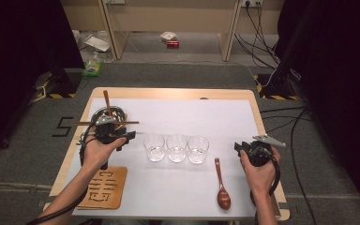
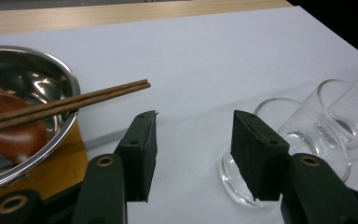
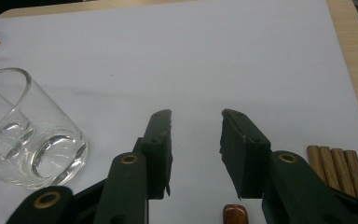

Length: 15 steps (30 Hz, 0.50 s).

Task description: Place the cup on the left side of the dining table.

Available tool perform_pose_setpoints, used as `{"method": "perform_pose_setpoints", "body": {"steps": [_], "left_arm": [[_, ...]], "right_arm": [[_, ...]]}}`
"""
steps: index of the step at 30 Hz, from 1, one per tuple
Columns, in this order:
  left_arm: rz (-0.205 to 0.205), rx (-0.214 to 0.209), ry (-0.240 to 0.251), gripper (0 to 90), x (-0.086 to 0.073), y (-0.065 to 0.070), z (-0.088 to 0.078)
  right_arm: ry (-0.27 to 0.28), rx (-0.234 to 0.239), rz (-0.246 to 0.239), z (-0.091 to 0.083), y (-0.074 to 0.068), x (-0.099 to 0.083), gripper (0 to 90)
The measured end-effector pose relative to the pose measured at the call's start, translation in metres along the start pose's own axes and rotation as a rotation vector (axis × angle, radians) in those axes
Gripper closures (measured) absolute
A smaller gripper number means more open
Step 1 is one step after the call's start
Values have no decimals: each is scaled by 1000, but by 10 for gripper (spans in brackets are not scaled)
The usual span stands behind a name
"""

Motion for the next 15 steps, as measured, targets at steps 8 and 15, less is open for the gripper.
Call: {"method": "perform_pose_setpoints", "body": {"steps": [8,15], "left_arm": [[39,-10,-19,483,3,11,11],[49,-38,-36,470,1,23,20]], "right_arm": [[0,-15,9,-4,5,-2,633],[6,-10,1,-7,0,0,632]]}}
Point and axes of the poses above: each handheld gripper's, and its own axes: z roughly forward along the jaws, x roughly out of its top, y roughly to its right, the point moved 2 cm from there along z, roughly forward along the jaws, and after that the axes turned 8 degrees about -y, right-handed, at the moved point
